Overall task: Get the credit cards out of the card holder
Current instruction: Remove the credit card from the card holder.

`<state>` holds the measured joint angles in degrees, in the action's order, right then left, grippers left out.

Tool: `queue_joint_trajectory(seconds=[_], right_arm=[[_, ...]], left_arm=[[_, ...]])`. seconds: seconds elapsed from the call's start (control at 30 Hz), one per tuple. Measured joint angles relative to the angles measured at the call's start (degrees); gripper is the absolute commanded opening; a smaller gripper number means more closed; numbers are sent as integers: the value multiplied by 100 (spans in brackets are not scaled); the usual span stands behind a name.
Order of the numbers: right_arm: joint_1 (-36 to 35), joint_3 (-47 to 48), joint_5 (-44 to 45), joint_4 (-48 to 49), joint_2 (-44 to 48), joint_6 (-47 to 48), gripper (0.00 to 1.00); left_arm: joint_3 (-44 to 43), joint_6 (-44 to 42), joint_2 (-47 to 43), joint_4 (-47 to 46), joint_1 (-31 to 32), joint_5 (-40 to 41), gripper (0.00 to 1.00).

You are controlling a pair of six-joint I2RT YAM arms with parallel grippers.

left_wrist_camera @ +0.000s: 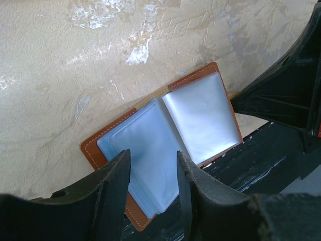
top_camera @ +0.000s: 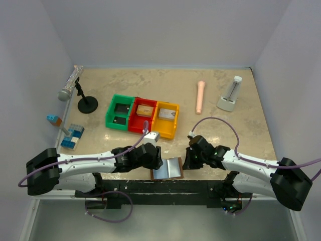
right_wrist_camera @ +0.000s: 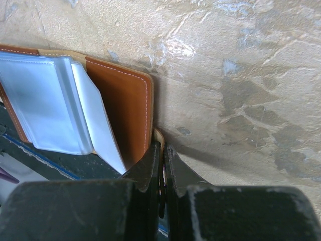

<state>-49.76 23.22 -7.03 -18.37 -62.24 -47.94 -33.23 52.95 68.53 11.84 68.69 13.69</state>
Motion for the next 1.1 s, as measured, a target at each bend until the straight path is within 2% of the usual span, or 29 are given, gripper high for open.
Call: queue_joint_trajectory(seconds=[1.1], right_arm=[[0, 0, -7, 66, -39, 2, 0]], left_arm=[[0, 140, 186, 227, 0, -11, 47]])
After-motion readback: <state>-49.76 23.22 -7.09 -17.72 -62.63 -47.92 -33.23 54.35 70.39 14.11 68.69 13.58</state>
